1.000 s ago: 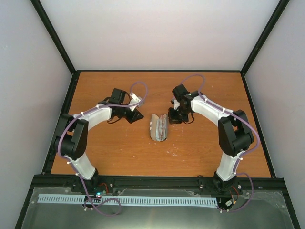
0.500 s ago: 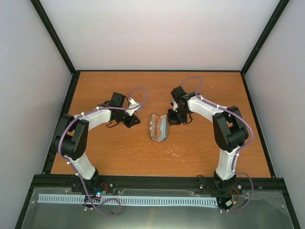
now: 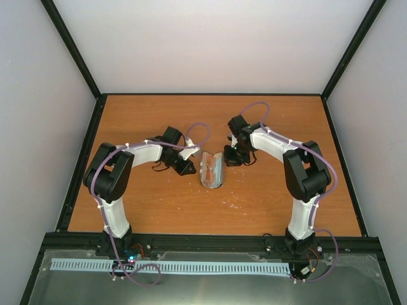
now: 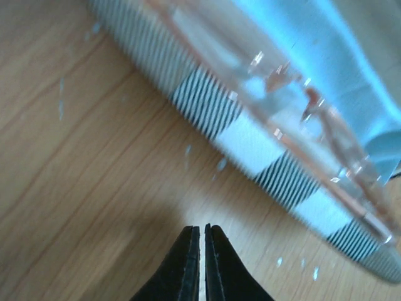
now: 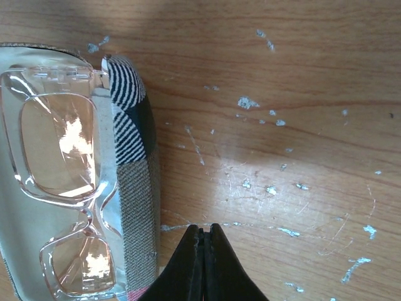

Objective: Organize the sunglasses
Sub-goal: Close the sunglasses case at the center of the board.

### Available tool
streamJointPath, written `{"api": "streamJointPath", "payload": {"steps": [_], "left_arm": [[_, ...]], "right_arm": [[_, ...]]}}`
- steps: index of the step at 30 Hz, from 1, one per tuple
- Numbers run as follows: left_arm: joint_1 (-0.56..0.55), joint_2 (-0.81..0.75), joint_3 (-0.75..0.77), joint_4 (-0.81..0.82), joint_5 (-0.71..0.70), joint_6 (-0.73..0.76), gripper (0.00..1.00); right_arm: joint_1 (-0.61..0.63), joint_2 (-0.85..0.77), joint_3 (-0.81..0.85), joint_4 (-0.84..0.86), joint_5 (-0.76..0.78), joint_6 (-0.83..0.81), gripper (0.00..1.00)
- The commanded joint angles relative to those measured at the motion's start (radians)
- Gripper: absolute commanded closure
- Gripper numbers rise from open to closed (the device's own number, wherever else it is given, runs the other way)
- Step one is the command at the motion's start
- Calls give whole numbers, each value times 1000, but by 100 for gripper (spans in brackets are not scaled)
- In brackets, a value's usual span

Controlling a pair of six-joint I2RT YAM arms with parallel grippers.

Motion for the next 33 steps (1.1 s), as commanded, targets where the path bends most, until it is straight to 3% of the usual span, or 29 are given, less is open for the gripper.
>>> {"api": "streamJointPath", "payload": {"steps": [1,33], "left_arm": [[-45,27,88,-9,38,-29,93],[-135,136,323,-72,23,-71,93]], "right_arm": [[7,36,7,12,20,-3,97],[86,99,38,92,-47,-16,97]]}}
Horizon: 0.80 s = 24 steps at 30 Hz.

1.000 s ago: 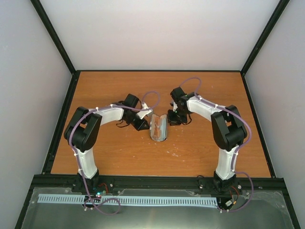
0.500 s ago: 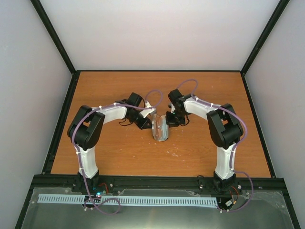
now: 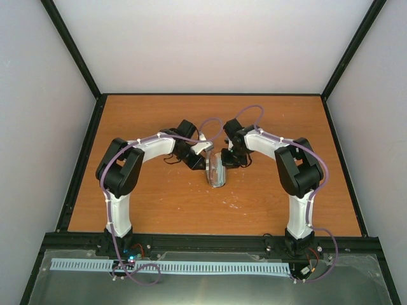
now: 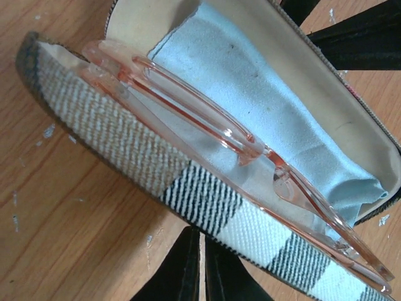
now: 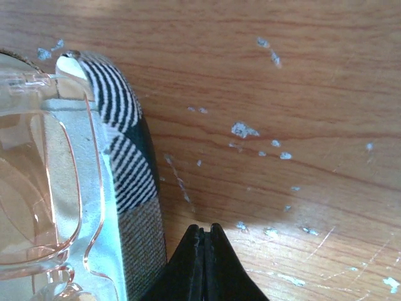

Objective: Organize the sunglasses
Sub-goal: Close the sunglasses case at the center of the board.

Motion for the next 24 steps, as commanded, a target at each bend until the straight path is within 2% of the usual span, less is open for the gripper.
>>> {"api": "streamJointPath", "payload": {"steps": [1,10,24], "left_arm": [[-31,19,84,45,37,-18,93],[-99,49,120,27,8,-9,94],[-102,80,254,-39,-28,2,96]], "right_arm": [[59,17,25,62,-92,-13,97],[70,11,33,92,-127,-38,97],[81,-10,-13,167,-261,-91,97]]}}
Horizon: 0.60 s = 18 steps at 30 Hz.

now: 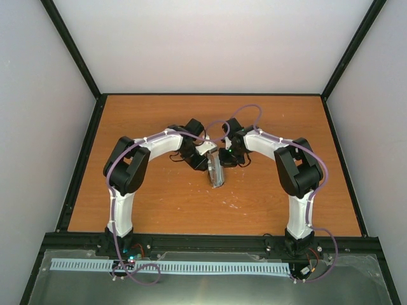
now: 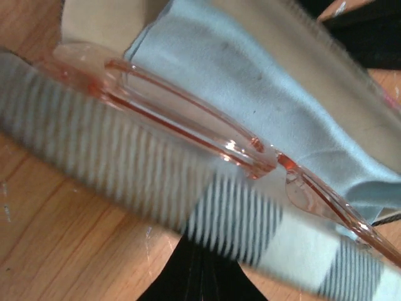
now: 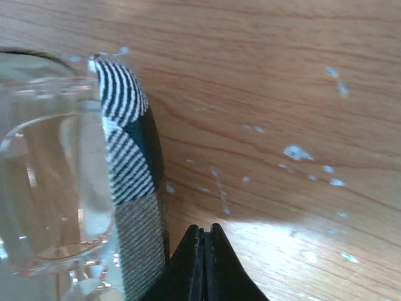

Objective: Organize the sunglasses
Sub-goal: Close the sunglasses case at the center of the board.

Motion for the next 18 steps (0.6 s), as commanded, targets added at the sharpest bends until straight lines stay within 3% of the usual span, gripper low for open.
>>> {"api": "streamJointPath", "payload": {"steps": [1,10,15,18], "left_arm": [[-52,15,122,141,88,3,96],[-52,-14,81,145,55,16,96],[-45,-86,14,170,12,22,78],[-37,-103,10,169,-4,26,75]], "right_arm": [[70,-10,-12,122,-225,-30,97],[68,-28,-33,93,-167,-44,97],[32,-64,-66,34,-84,-57,95],[-1,-98,-100,-1,-25,-64,82]]}}
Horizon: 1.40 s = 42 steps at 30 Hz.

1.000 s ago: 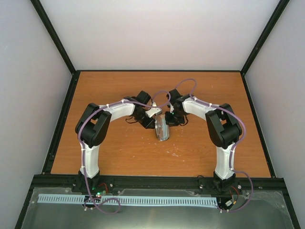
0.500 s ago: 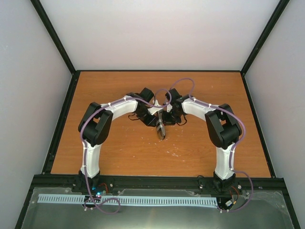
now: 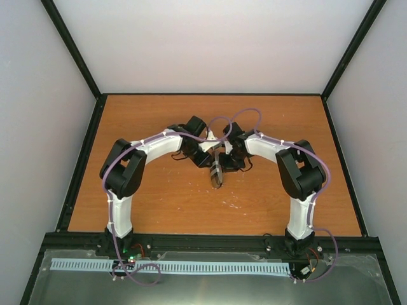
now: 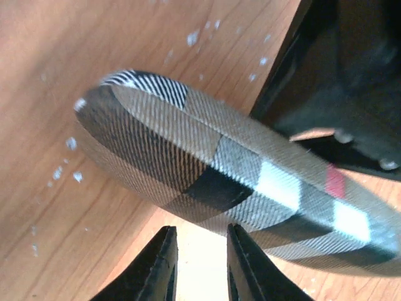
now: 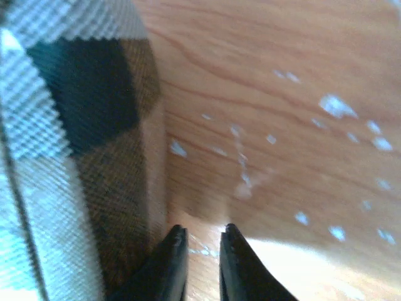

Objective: Organize the sunglasses
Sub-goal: Close the sunglasses case at the center of the board, then adjust the sunglasses case at the center of the board.

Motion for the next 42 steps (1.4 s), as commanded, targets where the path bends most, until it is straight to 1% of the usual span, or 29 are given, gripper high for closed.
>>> {"api": "streamJointPath", "payload": {"steps": [1,2,3,6,10,12,15,17,18,19,23,25,28,35,42], "left_arm": [[-19,-71,15,110,11,20,74],[-17,-74,19,107,10,20,74],[-14,-77,20,105,9,19,73],[-4,-100,17,98,5,18,67],[18,-131,6,85,3,21,66],[35,-147,-2,80,6,23,62],[66,-168,-13,73,11,28,52],[80,-162,-5,65,2,34,52],[85,-152,4,51,-13,39,53],[91,-145,9,33,-24,43,57],[113,-155,-44,25,-50,68,79],[113,-144,-57,15,-27,71,84],[111,-107,-42,6,24,49,87],[86,-2,14,0,51,38,88],[11,41,85,-10,52,42,88]], "right_arm": [[-22,-85,-45,-64,45,-25,77],[-33,-100,-51,-77,67,-29,71],[-44,-117,-56,-91,91,-33,69],[-79,-160,-60,-138,165,-47,68],[-114,-213,-58,-185,252,-61,67],[-124,-237,-59,-200,286,-67,67],[-135,-271,-75,-195,313,-64,68],[-146,-292,-100,-172,306,-57,68],[-150,-299,-110,-166,300,-54,68],[-151,-303,-121,-159,295,-52,69],[-151,-319,-159,-126,267,-36,72],[-152,-330,-180,-99,255,-20,72],[-153,-331,-197,-75,235,-6,71],[-153,-329,-204,-67,216,-10,71],[-154,-330,-217,-50,195,-7,68]]}}
